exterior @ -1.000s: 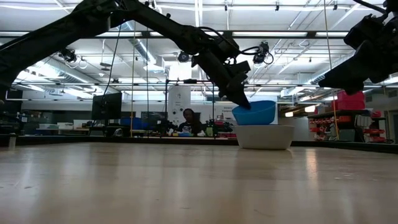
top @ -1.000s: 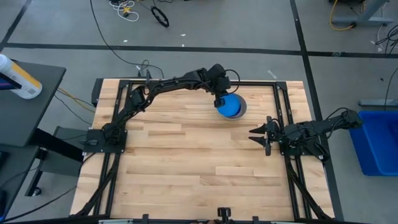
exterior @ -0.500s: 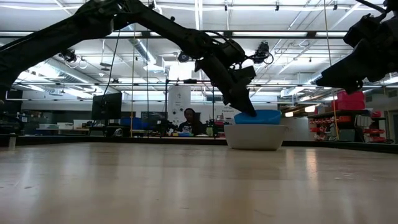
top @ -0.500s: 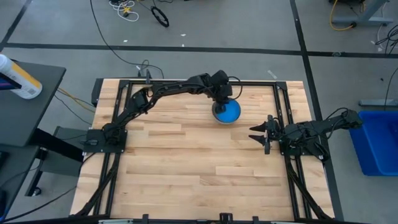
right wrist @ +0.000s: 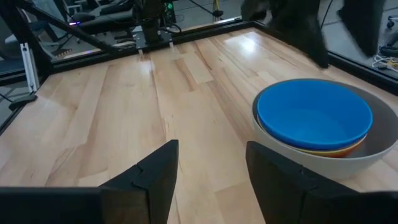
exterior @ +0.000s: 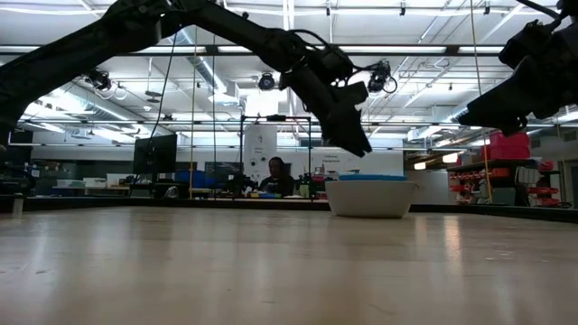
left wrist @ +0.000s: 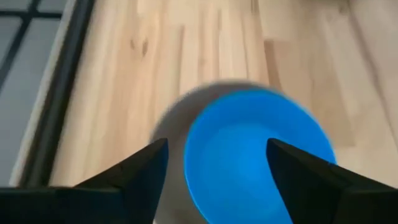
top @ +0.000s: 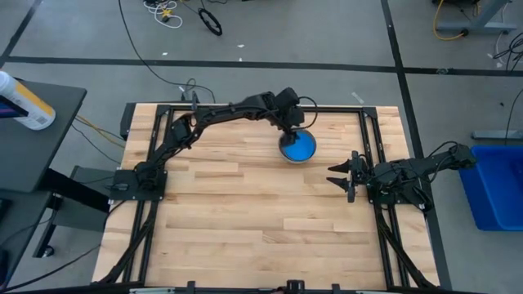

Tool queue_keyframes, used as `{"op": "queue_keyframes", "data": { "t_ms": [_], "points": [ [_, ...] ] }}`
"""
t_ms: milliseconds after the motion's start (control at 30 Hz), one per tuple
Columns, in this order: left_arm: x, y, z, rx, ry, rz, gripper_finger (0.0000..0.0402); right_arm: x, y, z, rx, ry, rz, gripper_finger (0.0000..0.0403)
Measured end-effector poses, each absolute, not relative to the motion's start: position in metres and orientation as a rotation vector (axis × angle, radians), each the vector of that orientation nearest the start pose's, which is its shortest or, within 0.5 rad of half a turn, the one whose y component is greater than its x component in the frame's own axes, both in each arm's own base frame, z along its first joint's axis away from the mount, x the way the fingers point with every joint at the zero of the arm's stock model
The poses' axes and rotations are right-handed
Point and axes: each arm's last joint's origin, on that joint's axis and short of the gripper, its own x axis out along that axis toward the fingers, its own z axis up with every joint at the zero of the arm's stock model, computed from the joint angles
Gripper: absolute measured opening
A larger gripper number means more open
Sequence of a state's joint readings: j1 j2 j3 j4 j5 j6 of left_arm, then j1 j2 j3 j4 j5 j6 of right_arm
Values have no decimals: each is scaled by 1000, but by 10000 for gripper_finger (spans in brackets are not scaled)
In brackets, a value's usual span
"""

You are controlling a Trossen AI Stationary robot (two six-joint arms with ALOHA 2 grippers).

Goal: Nest bowls inside each other
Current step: Return to Home Position

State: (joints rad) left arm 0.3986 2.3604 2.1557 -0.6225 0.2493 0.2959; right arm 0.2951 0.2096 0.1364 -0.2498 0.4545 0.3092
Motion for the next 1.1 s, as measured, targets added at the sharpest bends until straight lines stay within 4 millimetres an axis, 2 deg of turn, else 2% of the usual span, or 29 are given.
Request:
{"op": "queue_keyframes", "data": {
  "t_ms": [200, 300, 367, 500, 567, 633, 667, 800, 900, 1033, 1100],
  "points": [
    [475, 197, 256, -19, 821, 32, 286, 99, 18, 171, 146, 280, -166, 203],
    [461, 190, 279, -29, 814, -76, 283, 100, 18, 173, 151, 260, -154, 204],
    [448, 180, 298, -30, 779, -250, 282, 100, 18, 173, 137, 261, -153, 203],
    [413, 145, 339, -2, 524, -825, 282, 100, 18, 172, 186, 267, -147, 198],
    [386, 130, 358, -4, 390, -1016, 282, 100, 20, 172, 212, 278, -108, 194],
    [362, 119, 364, 45, 237, -1132, 282, 99, 21, 171, 224, 293, -51, 192],
    [357, 117, 361, 74, 173, -1151, 282, 99, 22, 171, 233, 300, -25, 191],
    [332, 94, 337, 70, 153, -1181, 281, 99, 23, 171, 274, 305, 9, 188],
    [301, 84, 317, 85, 122, -1176, 282, 100, 23, 171, 280, 303, 9, 189],
    [263, 88, 299, 134, 92, -1081, 284, 100, 23, 173, 282, 289, 12, 194],
    [248, 91, 294, 136, 152, -977, 284, 100, 23, 173, 282, 287, 12, 196]
  ]
}}
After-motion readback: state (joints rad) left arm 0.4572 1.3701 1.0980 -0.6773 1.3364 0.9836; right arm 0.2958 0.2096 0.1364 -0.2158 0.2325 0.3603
